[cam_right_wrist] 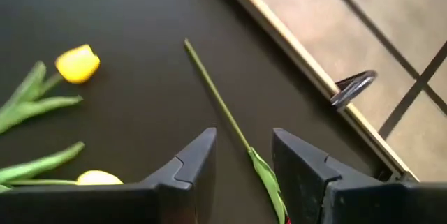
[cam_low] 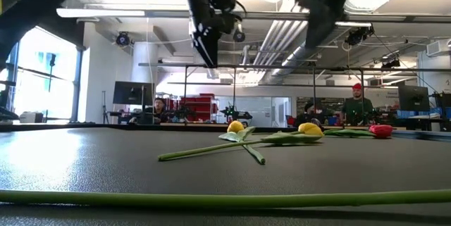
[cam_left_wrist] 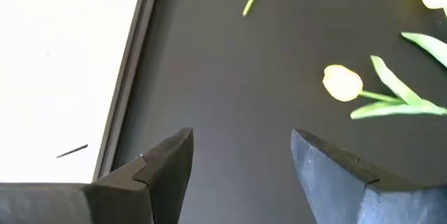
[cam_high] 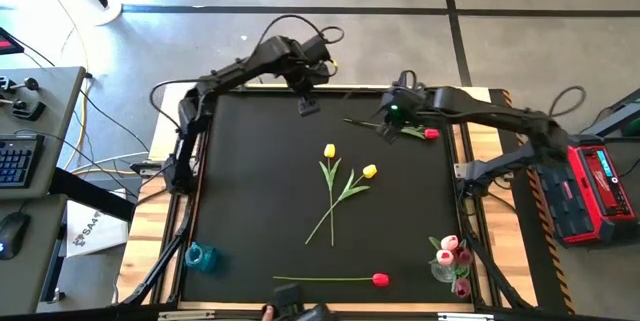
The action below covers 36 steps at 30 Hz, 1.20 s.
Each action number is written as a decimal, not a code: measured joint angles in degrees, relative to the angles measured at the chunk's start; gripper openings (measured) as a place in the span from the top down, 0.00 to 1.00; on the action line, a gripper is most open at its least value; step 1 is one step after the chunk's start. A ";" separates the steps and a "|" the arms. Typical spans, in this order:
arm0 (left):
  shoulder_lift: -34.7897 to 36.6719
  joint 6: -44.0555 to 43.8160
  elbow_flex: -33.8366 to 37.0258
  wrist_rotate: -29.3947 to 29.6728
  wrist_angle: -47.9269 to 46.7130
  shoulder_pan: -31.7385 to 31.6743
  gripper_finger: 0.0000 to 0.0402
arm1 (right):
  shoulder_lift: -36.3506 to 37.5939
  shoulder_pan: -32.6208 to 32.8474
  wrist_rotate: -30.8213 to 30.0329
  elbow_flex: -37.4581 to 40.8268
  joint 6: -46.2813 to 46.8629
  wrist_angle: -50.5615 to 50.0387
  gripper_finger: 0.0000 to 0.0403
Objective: Sort flowers into vase by color
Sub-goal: Put the top red flower into the blue vase
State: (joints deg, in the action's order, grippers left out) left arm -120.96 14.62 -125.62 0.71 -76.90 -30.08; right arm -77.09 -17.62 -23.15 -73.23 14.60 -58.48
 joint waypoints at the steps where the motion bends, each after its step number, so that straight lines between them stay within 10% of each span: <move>1: 1.51 -0.01 2.08 0.00 1.20 -0.04 0.43 | -1.52 -0.56 0.69 0.00 -1.18 0.07 0.69; 19: 32.09 -5.99 55.56 -0.30 36.18 2.01 0.43 | -19.83 -9.66 9.07 0.02 -11.56 -0.57 0.69; 36: 34.00 -5.98 63.88 0.15 40.61 8.52 0.43 | -30.32 -12.56 4.06 0.02 -10.64 -2.28 0.69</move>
State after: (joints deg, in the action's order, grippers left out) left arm -86.96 8.64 -61.73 0.86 -36.29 -21.56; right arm -107.40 -30.17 -19.09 -73.21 3.96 -60.75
